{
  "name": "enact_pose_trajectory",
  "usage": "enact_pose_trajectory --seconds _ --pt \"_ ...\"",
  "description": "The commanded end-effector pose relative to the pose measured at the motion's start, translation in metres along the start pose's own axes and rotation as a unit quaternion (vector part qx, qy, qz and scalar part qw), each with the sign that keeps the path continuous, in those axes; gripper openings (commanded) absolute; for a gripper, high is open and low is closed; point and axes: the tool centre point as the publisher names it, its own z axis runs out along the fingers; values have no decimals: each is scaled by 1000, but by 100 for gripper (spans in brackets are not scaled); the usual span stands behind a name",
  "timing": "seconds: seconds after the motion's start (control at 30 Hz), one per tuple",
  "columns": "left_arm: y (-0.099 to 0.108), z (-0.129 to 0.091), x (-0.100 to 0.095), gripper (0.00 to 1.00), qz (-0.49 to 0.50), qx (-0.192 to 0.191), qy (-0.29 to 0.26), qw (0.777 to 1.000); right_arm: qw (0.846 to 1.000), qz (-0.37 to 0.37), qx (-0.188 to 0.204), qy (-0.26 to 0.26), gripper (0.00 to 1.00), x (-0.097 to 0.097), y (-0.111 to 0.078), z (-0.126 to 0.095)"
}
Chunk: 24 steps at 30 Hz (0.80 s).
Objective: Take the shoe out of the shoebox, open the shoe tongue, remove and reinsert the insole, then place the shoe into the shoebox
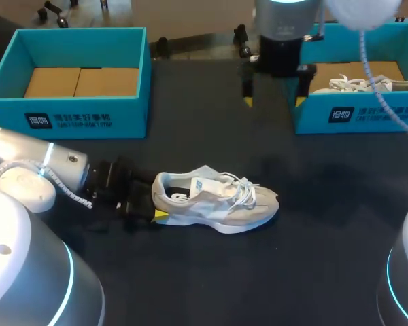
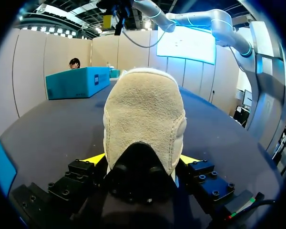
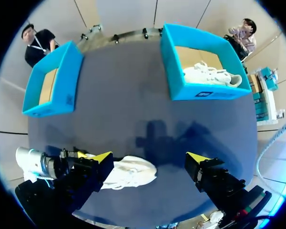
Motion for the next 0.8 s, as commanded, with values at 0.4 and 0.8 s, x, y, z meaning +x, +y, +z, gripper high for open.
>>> enact_pose_trajectory --seconds 0.4,0.8 --pt "0 -1 0 0 0 -1 1 1000 999 -29 16 -32 100 71 -50 7" --pt "0 -1 0 0 0 -1 1 1000 999 -24 9 -44 100 99 -77 12"
